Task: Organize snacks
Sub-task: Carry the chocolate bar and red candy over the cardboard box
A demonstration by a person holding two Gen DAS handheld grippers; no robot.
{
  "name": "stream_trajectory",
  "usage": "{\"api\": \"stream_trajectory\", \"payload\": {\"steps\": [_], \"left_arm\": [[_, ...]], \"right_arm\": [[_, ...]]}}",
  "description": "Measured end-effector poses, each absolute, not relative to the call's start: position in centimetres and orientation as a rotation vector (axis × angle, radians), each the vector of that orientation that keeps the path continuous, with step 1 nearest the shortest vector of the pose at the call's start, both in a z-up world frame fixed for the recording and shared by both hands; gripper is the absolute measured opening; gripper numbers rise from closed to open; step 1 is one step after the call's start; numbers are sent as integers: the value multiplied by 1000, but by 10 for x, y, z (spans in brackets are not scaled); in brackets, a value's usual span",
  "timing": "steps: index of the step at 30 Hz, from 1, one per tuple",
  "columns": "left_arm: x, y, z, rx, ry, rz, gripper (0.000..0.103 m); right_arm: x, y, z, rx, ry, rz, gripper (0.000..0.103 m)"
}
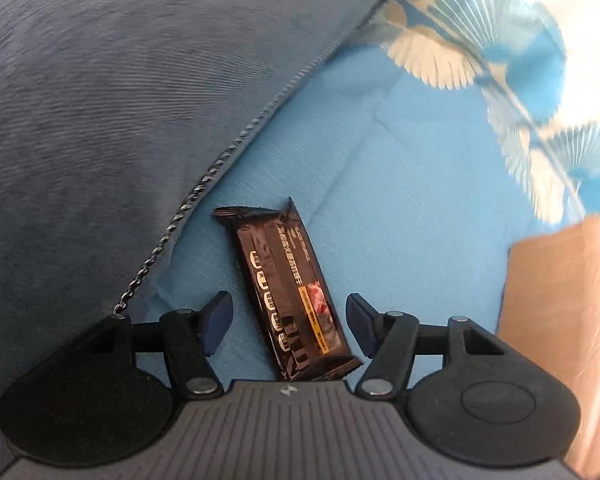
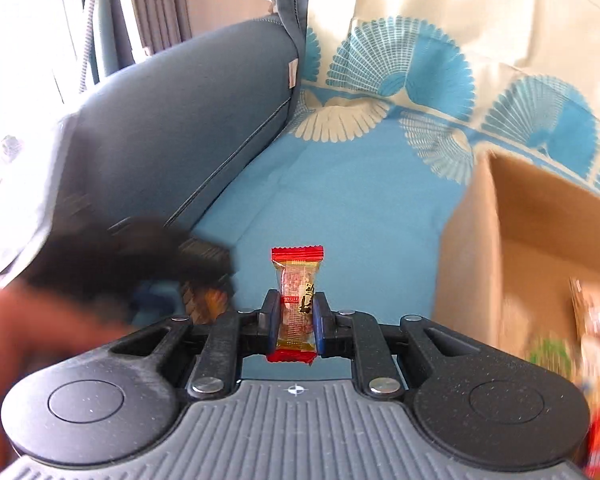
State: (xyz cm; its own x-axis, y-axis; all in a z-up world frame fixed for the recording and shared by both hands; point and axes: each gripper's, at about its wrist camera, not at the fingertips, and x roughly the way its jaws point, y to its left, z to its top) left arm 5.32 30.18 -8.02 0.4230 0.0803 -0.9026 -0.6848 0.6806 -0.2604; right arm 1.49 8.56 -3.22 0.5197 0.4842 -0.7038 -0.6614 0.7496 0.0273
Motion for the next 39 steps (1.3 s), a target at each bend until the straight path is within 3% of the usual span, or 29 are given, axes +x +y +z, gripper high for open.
{"api": "stream_trajectory", "payload": {"steps": [4, 6, 7, 8, 12, 22, 32, 39], "left_arm": [[58, 288, -81, -552, 1056, 519, 66], [61, 276, -81, -477, 1061, 506, 60], [61, 273, -80, -455, 1058, 494, 48], [60, 271, -79, -439, 1053, 486, 44], [47, 269, -76, -479, 1046, 454, 38], [28, 273, -80, -594, 1072, 347, 38], [40, 260, -85, -473, 1081, 368, 59], [59, 238, -93, -269, 1107, 392, 60]], "right_arm": [[-14, 71, -54, -272, 767, 710, 17], [-20, 68, -66, -294, 791, 720, 17], [-20, 69, -71, -318, 801, 711, 17], [-20, 69, -74, -330, 814, 719, 17], [-15, 65, -85, -313, 863, 739, 17], [-3, 80, -114, -316, 949, 726, 18], [-4, 82, -118, -338, 952, 718, 22], [-10, 87, -119, -378, 929, 715, 25]]}}
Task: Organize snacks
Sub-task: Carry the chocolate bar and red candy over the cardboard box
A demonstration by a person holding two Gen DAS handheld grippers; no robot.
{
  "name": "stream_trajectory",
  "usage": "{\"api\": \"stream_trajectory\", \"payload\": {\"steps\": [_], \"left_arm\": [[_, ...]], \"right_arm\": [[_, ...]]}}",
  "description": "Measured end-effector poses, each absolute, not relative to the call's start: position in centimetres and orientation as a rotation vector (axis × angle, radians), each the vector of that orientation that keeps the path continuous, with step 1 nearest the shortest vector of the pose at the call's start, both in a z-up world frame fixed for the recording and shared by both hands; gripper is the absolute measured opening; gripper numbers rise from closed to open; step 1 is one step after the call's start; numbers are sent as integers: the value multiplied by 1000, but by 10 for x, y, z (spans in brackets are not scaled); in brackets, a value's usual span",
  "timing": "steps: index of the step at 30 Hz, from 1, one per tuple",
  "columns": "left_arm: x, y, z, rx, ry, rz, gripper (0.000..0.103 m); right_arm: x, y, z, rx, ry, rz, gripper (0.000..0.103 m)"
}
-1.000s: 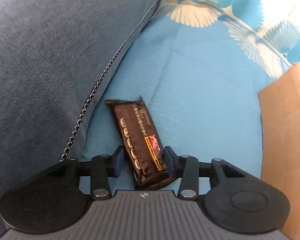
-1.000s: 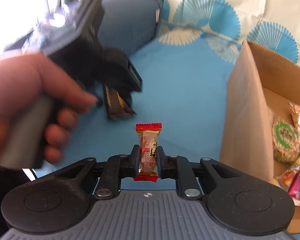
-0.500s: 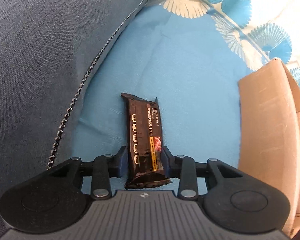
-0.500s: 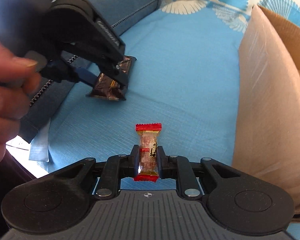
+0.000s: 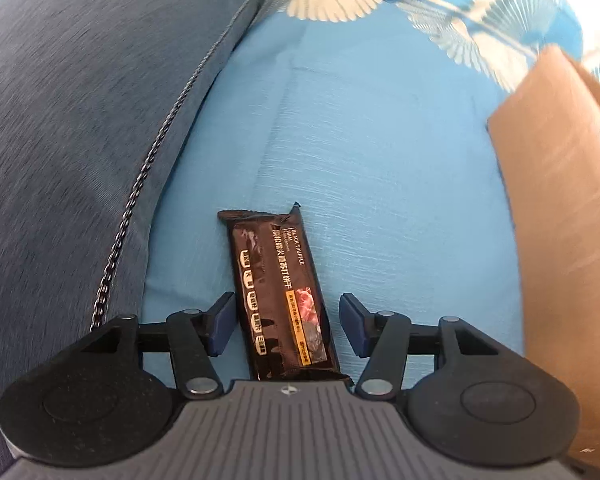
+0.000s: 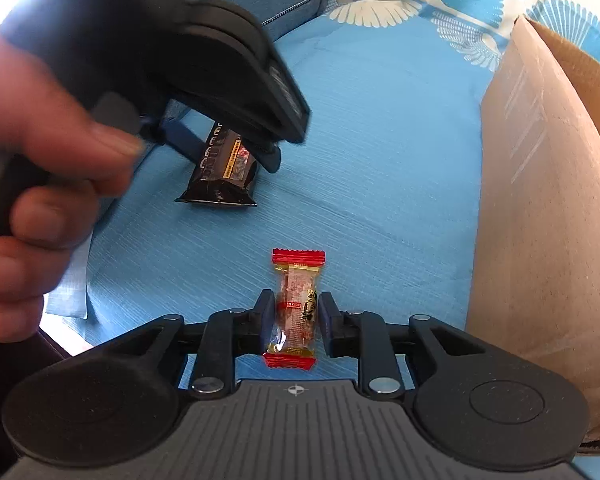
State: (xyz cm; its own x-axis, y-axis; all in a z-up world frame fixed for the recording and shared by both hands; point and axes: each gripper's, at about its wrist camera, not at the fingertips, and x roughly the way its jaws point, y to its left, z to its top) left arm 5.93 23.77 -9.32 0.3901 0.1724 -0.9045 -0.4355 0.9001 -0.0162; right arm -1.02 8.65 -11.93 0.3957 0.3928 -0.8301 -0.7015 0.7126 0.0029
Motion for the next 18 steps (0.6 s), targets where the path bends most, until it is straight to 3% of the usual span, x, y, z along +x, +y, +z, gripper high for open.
{"api": "stream_trajectory", "payload": {"steps": [4, 6, 18], "left_arm": [[59, 236, -92, -219, 1096, 388, 43], [58, 239, -91, -236, 1088, 389, 43], [18, 249, -42, -335, 814, 438, 43]], "right_arm": [[-13, 88, -119, -388, 914, 717, 22], [-13, 87, -117, -385, 905, 717, 18], [-29, 66, -68, -315, 635, 721, 17]]}}
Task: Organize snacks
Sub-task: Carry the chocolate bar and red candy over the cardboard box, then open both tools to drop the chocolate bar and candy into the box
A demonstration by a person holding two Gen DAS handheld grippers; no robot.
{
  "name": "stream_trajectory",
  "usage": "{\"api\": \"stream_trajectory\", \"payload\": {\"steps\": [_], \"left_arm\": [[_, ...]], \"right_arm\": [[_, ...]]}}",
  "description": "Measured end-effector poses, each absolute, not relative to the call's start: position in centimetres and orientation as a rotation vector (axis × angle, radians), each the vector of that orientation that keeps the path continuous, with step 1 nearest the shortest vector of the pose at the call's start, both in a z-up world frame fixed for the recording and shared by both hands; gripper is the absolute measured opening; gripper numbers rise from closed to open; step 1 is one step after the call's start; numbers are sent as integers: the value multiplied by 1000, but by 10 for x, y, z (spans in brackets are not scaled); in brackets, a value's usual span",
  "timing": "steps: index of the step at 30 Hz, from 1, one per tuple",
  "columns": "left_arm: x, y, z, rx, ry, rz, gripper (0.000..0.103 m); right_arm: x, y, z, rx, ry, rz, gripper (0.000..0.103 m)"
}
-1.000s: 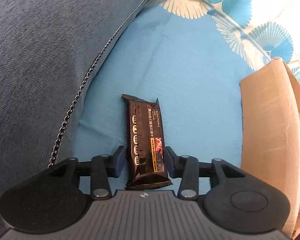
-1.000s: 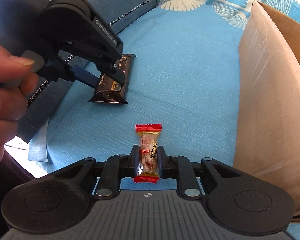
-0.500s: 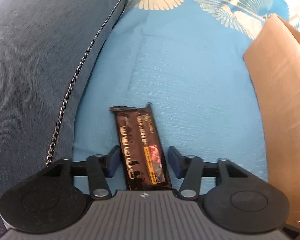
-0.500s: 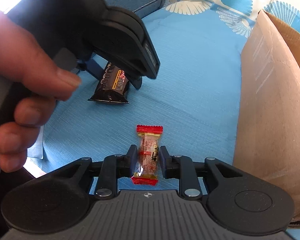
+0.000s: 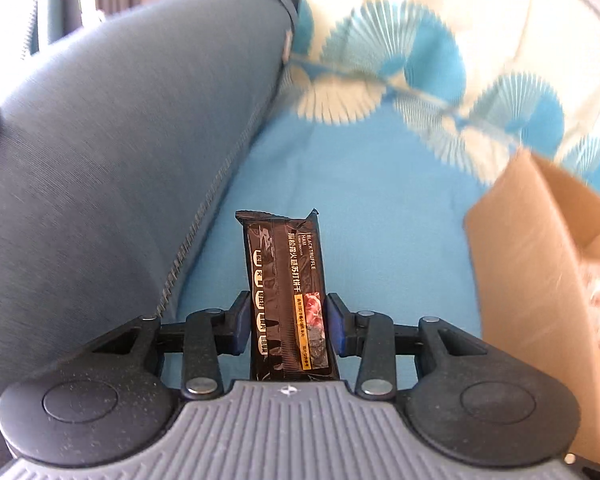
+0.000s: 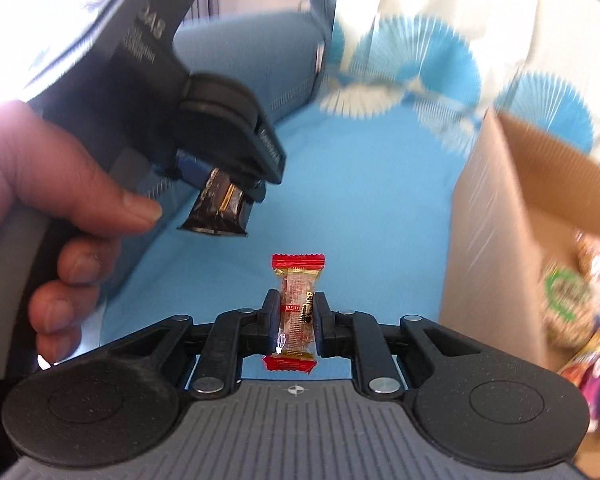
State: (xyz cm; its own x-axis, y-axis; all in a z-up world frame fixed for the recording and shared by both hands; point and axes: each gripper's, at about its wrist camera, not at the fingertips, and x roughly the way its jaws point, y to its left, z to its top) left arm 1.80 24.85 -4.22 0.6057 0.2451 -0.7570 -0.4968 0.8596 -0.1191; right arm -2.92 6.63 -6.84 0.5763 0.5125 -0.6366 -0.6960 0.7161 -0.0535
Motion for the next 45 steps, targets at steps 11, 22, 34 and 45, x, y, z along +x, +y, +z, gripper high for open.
{"api": "stream_trajectory", "payload": {"steps": [11, 22, 34, 45], "left_arm": [[8, 243, 3, -374, 640, 426, 43], [24, 203, 28, -416, 582, 321, 43], [52, 150, 29, -365, 552, 205, 43], [68, 88, 36, -285, 476, 59, 43]], "right_arm": [[-38, 22, -21, -222, 419, 735, 17], [-10, -23, 6, -95, 406, 666, 17], [16, -71, 13, -2, 410, 565, 17], [39, -128, 19, 124, 384, 354, 17]]}}
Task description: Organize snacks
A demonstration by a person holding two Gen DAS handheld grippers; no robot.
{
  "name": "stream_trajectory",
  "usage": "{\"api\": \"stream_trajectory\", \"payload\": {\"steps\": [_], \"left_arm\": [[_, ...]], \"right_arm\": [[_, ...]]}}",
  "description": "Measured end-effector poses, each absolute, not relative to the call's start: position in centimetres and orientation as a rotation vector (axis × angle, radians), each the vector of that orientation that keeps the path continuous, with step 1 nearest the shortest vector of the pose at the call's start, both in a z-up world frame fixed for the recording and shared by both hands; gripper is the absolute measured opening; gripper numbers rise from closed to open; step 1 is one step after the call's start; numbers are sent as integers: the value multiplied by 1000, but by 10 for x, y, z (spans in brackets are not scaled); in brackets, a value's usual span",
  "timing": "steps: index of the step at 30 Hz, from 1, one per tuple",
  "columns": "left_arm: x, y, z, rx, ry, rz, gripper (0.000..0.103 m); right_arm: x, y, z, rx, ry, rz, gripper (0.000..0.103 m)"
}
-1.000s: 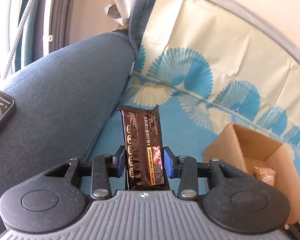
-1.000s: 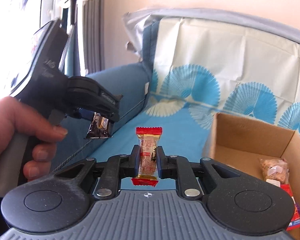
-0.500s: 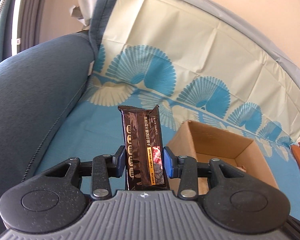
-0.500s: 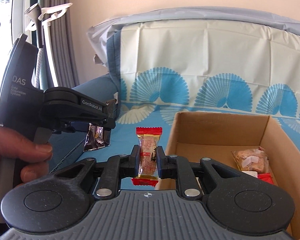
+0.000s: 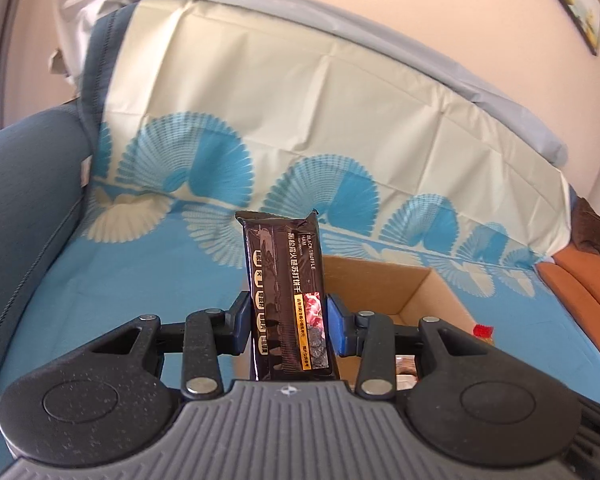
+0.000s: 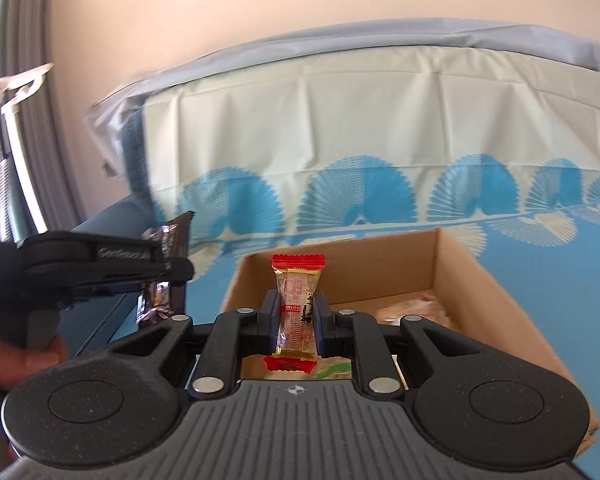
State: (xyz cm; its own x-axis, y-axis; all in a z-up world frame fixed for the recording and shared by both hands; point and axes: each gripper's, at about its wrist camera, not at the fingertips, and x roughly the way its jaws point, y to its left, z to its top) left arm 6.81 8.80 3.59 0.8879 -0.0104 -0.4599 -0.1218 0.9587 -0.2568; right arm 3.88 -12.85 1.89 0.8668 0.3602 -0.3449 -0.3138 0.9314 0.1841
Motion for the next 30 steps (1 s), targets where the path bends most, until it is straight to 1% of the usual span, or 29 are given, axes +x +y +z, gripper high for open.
{"api": "stream_trajectory", "payload": {"steps": [10, 14, 17, 18, 19, 20, 21, 22, 23, 24, 25, 26, 27, 28, 29, 30], "left_arm": [[71, 31, 38, -155, 402, -79, 43], [71, 24, 38, -143, 387, -106, 43], [75, 25, 35, -164, 409, -124, 44], [77, 26, 33, -176, 425, -131, 48], [79, 27, 31, -185, 440, -139, 59], [80, 28, 29, -191, 448, -139, 67], [80, 29, 28, -195, 450, -133, 68], [81, 30, 28, -195, 452, -128, 68], [80, 32, 28, -193, 452, -122, 68], [80, 33, 28, -193, 451, -115, 70], [79, 35, 28, -193, 450, -107, 75], [78, 37, 29, -193, 447, -100, 80], [76, 38, 29, -192, 443, -93, 83], [74, 40, 28, -189, 441, -86, 86], [72, 41, 28, -184, 439, -81, 87], [69, 41, 28, -176, 435, -76, 88]], "right_arm": [[53, -172, 13, 189, 349, 169, 17], [55, -182, 11, 194, 344, 144, 17], [58, -184, 9, 185, 352, 139, 19], [59, -183, 9, 183, 361, 140, 19], [59, -183, 7, 182, 370, 136, 21], [60, -182, 6, 180, 378, 130, 31], [61, -182, 6, 179, 383, 124, 45], [61, -182, 6, 181, 385, 118, 52], [61, -183, 6, 184, 384, 113, 61], [61, -184, 6, 188, 380, 109, 66], [61, -184, 7, 189, 377, 107, 68], [61, -184, 7, 188, 379, 105, 73], [61, -183, 7, 188, 386, 106, 80], [62, -183, 6, 188, 393, 108, 84], [61, -182, 5, 185, 399, 112, 91], [61, -181, 4, 178, 404, 114, 96]]}}
